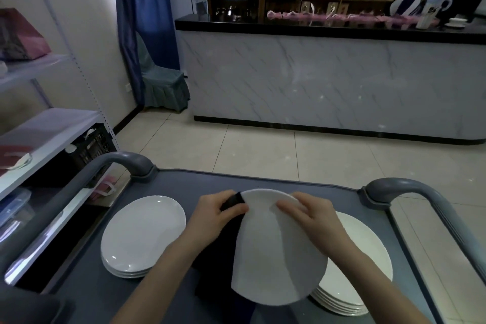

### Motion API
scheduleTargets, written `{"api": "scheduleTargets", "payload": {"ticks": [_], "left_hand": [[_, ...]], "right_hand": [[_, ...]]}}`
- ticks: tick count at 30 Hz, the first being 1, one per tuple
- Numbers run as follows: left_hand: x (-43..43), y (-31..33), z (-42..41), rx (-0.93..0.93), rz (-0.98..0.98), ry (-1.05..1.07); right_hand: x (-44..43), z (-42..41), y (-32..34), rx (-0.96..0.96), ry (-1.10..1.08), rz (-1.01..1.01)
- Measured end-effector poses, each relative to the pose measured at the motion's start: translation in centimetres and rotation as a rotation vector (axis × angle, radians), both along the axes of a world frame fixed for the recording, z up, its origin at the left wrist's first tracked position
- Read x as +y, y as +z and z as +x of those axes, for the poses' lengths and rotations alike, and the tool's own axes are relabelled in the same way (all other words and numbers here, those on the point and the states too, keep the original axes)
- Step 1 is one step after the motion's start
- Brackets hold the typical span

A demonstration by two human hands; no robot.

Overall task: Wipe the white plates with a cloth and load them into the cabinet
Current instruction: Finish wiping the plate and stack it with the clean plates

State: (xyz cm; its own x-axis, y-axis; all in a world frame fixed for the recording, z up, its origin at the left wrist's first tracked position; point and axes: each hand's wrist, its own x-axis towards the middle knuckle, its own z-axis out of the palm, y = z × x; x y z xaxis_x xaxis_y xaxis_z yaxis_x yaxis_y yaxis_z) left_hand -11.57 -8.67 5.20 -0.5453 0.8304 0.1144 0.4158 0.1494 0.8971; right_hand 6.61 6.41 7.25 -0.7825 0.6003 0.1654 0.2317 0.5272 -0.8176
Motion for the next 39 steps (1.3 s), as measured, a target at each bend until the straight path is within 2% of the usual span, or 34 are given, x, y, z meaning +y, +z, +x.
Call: {"api": "scheduleTargets", "payload": {"ticks": [2, 4, 7, 10, 13, 16, 19, 22, 24, 26, 32, 35, 39], "left_hand": [[0.6, 0.6, 0.4, 0.067, -0.036, -0.115], [0.7, 0.4, 0.6, 0.033, -0.008, -0.084], [0.4, -0.7, 0.5, -0.108, 0.101, 0.190], [0.3, -2.3, 1.9, -0.337, 0.186, 0.508], [0.3, -3.8, 3.1, -0.499, 0.207, 0.643], [-0.5, -3.7, 2.4, -0.430, 0.217, 0.564], [-0.8, -2.1, 1.3, -0.221, 0.178, 0.376], [0.2, -0.4, 1.4, -0.034, 0.098, 0.175], [0.6, -0.1, 1.5, -0.017, 0.076, 0.149], [0.5, -0.3, 1.4, -0.065, 0.100, 0.181], [-0.5, -2.9, 1.6, -0.311, 0.185, 0.444], [-1.2, -3.5, 1.5, -0.305, 0.158, 0.379], [-0.6, -1.8, 0.4, -0.132, 0.095, 0.207]], "right_hand": [[-0.2, -0.6, 0.2, -0.065, 0.101, 0.086], [-0.3, -0.6, 0.5, -0.027, 0.094, 0.067], [-0.3, -0.2, 0.6, 0.140, -0.097, -0.082], [-1.7, -0.7, -0.2, 0.336, -0.371, -0.276], [-2.6, -1.0, -1.5, 0.314, -0.462, -0.385], [-1.1, 0.0, -1.1, 0.177, -0.327, -0.250], [0.7, 0.1, 0.8, 0.091, -0.082, -0.094], [0.6, -1.3, 1.4, -0.134, 0.164, 0.141], [0.4, -1.8, 1.0, -0.108, 0.157, 0.161], [0.4, -1.5, 0.5, -0.019, 0.097, 0.095], [-1.2, -0.5, -1.6, 0.243, -0.329, -0.253], [-1.6, 0.0, -2.2, 0.208, -0.329, -0.256], [-0.3, 0.2, -0.9, 0.115, -0.172, -0.085]]}}
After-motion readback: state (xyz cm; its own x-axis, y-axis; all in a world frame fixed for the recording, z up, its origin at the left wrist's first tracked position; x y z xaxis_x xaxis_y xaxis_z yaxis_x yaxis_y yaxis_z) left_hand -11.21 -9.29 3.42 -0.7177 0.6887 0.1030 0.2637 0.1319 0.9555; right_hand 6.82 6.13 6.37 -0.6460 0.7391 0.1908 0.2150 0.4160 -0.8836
